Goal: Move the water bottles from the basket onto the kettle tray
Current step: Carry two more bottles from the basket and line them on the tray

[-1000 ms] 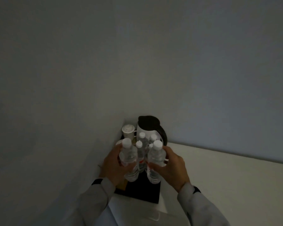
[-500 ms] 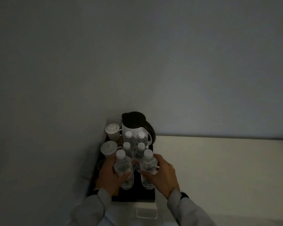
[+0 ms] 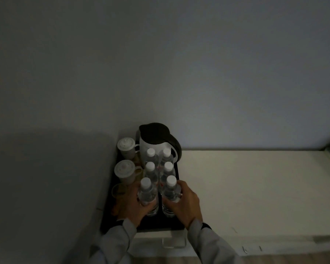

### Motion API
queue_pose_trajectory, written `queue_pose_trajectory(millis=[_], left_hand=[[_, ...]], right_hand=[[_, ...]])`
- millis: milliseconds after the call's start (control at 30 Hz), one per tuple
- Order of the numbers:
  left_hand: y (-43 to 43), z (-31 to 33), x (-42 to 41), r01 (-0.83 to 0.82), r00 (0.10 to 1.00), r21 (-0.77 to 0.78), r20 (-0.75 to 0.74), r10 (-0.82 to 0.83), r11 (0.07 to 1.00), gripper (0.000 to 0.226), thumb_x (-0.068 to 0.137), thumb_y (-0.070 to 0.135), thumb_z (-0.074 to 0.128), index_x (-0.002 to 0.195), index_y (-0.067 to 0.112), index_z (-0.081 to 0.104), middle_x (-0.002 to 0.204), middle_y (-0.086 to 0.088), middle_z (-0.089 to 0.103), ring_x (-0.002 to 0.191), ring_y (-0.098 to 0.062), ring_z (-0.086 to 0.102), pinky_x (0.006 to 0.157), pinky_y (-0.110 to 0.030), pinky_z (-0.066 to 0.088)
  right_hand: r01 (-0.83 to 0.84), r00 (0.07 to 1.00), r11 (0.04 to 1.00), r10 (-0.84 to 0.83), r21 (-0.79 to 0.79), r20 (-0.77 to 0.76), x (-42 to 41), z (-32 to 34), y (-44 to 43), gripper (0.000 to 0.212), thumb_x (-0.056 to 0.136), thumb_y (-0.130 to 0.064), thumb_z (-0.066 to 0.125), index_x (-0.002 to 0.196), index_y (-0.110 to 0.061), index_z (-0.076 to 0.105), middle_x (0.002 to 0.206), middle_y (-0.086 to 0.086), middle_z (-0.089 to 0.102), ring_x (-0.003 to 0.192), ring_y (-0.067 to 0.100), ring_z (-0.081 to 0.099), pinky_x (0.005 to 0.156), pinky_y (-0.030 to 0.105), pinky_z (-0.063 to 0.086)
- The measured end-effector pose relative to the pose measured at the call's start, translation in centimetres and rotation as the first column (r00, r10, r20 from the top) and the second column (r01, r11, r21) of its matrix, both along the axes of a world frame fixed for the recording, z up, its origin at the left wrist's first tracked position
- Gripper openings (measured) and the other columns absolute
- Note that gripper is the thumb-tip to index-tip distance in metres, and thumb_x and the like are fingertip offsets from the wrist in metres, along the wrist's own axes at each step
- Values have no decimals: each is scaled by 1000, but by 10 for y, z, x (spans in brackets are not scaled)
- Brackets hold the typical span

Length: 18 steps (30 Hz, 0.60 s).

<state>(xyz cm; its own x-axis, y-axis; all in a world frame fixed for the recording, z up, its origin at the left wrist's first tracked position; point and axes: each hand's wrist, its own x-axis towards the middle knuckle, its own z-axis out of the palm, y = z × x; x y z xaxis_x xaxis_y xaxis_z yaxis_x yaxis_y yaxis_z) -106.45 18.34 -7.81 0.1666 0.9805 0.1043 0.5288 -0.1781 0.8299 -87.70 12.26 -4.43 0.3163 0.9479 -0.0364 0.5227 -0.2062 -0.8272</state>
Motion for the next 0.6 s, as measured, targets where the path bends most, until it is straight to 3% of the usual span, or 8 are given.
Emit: queue_pose_trajectory(millis=[100, 167, 267, 367, 600], left_hand=[[4, 7, 5, 3, 998, 80, -57, 2, 997, 49, 60, 60, 75, 102, 53, 51, 100, 37, 57, 96, -4, 60, 81, -32, 52], [5, 10, 9, 19, 998, 73, -54, -15, 997, 44, 62, 56, 75, 99, 53, 50, 97, 31, 58, 99, -11, 61, 85, -35, 52], [4, 8, 11, 48, 999, 6, -1, -48, 999, 48, 66, 44, 80, 106, 31, 57, 109, 6, 65, 106, -19, 61, 92, -43, 50], [4, 10, 15, 27, 1000, 16, 9, -27, 1000, 51, 66, 32, 84, 109, 17, 61, 109, -3, 66, 108, -22, 61, 95, -46, 49], [5, 4, 16, 24, 998, -41, 56, -22, 999, 54, 65, 30, 86, 109, 13, 59, 110, -6, 66, 109, -22, 61, 95, -48, 49]], right_hand=[[23, 1000, 1000, -23, -10, -3, -2, -9, 4, 57, 73, -46, 80, 121, -32, 54, 115, -6, 71, 103, 16, 66, 78, 18, 46], [33, 999, 999, -33, -3, 2, -2, -14, 6, 58, 73, -48, 80, 122, -31, 54, 115, -6, 71, 104, 17, 66, 79, 20, 48], [53, 999, 999, -53, 2, 8, -2, -22, 8, 58, 72, -50, 79, 122, -34, 53, 114, -6, 71, 102, 18, 66, 78, 22, 48], [64, 998, 998, -64, 17, 0, -4, -27, 9, 60, 72, -52, 80, 122, -33, 53, 114, -7, 71, 101, 15, 66, 79, 20, 48], [67, 996, 997, -65, 33, -60, -10, -32, 11, 66, 68, -57, 81, 123, -36, 51, 112, -16, 66, 96, -1, 60, 73, -4, 39]])
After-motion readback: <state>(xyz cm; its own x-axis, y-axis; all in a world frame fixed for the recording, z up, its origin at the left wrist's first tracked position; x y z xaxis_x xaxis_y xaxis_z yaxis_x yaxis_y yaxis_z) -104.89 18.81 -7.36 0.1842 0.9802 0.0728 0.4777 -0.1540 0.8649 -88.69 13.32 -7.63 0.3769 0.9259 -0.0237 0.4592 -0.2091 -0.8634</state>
